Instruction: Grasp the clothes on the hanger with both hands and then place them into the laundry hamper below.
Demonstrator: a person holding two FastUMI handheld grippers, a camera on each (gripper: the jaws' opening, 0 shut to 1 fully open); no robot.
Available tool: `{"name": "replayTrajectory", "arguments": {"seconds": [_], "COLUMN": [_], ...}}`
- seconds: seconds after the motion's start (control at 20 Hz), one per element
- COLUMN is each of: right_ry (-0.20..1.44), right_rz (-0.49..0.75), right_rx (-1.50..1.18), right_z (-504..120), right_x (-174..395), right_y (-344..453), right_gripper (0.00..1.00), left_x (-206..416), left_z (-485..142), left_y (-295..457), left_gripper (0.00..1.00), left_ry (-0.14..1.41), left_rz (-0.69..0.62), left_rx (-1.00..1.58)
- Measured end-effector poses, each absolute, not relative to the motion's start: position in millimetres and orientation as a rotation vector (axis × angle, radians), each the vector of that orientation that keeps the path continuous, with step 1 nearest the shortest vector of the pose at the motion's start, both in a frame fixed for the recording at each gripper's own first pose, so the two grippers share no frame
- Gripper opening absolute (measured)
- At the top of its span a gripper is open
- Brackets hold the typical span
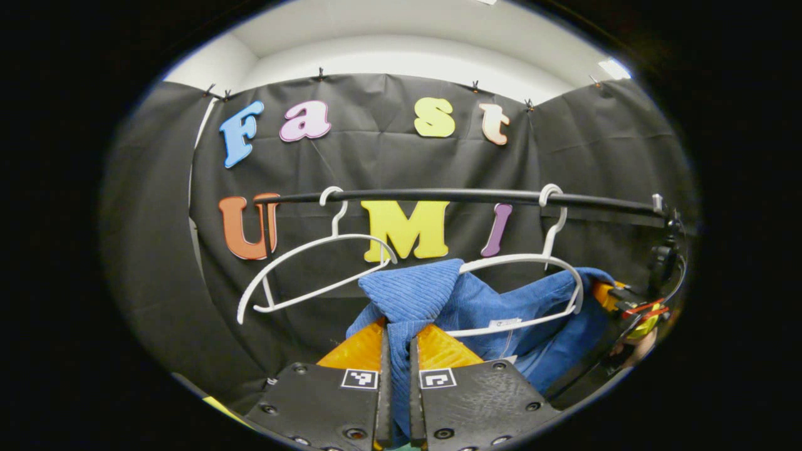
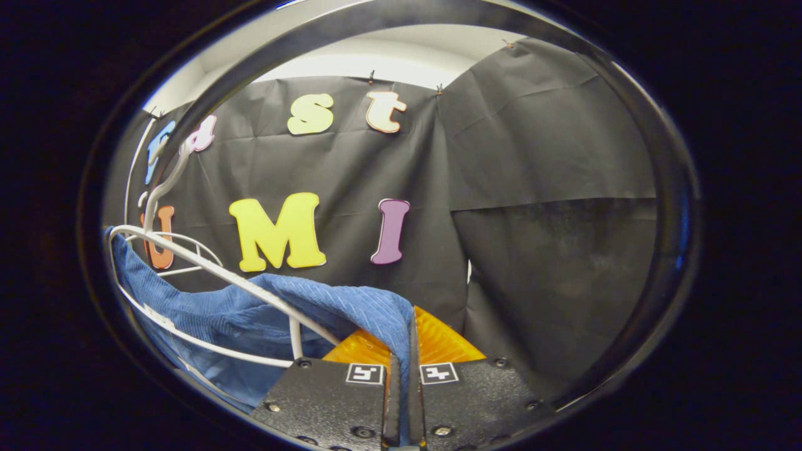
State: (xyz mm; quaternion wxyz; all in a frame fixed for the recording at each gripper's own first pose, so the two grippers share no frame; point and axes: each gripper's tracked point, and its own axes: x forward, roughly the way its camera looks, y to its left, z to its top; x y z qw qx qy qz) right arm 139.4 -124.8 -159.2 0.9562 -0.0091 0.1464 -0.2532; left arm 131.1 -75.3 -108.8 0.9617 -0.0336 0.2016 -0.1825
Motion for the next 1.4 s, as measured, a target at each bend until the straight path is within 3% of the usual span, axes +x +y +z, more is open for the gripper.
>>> {"name": "replayTrajectory", "arguments": {"seconds": [0.6,0.7,0.75,0.8,1.15,1.3,1.35,1.4], "right_ry": [0.295,0.303,0.304,0.304,0.373,0.400,0.404,0.413], "right_rz": [-0.489,-0.484,-0.486,-0.487,-0.504,-0.513,-0.518,-0.524], "right_rx": [-0.116,-0.125,-0.135,-0.152,-0.217,-0.256,-0.262,-0.266], "right_z": [-154.9,-156.5,-157.3,-157.0,-186.1,-196.0,-198.5,-200.2], "right_x": [148.2,149.7,149.9,150.9,154.1,157.0,159.5,158.2], "right_y": [-122.3,-120.4,-120.1,-119.8,-120.2,-117.1,-118.4,-117.0], "right_gripper": [0.08,0.08,0.08,0.08,0.08,0.08,0.08,0.08], "left_x": [132.5,143.8,146.1,150.1,178.8,187.5,189.4,189.7], "left_z": [-56.0,-52.9,-58.8,-62.6,-120.2,-151.3,-157.7,-162.9], "left_y": [-57.8,-50.4,-46.7,-45.4,-39.6,-38.7,-38.6,-35.8], "left_gripper": [0.14,0.07,0.14,0.10,0.14,0.10,0.14,0.10], "left_ry": [0.448,0.452,0.475,0.477,0.565,0.606,0.611,0.618], "left_rz": [-0.597,-0.606,-0.607,-0.610,-0.627,-0.620,-0.622,-0.624], "left_rx": [-0.058,-0.087,-0.085,-0.081,-0.230,-0.211,-0.203,-0.198]}}
